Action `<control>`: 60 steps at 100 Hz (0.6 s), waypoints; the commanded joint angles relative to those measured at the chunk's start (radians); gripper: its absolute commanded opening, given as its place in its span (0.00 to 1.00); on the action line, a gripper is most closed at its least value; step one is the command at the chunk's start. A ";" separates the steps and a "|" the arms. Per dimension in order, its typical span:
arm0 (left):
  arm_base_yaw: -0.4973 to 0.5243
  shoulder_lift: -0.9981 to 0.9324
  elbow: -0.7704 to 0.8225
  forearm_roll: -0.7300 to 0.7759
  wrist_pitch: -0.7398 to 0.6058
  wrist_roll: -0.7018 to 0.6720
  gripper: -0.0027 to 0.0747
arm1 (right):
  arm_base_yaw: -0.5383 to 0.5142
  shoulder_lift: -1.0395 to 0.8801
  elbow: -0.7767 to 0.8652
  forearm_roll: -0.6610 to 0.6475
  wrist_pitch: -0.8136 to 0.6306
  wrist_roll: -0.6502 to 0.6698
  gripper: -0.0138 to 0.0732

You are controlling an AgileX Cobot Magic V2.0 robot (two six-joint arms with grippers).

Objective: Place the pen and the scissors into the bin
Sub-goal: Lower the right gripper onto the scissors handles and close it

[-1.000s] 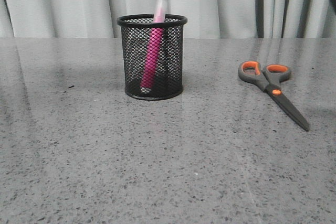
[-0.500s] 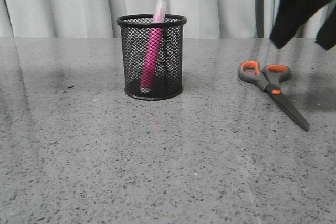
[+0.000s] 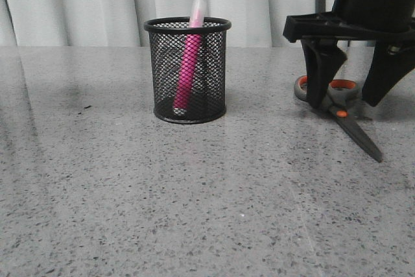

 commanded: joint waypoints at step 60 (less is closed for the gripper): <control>0.001 -0.029 -0.032 -0.017 -0.098 0.002 0.50 | 0.003 0.032 -0.036 -0.019 -0.044 0.014 0.42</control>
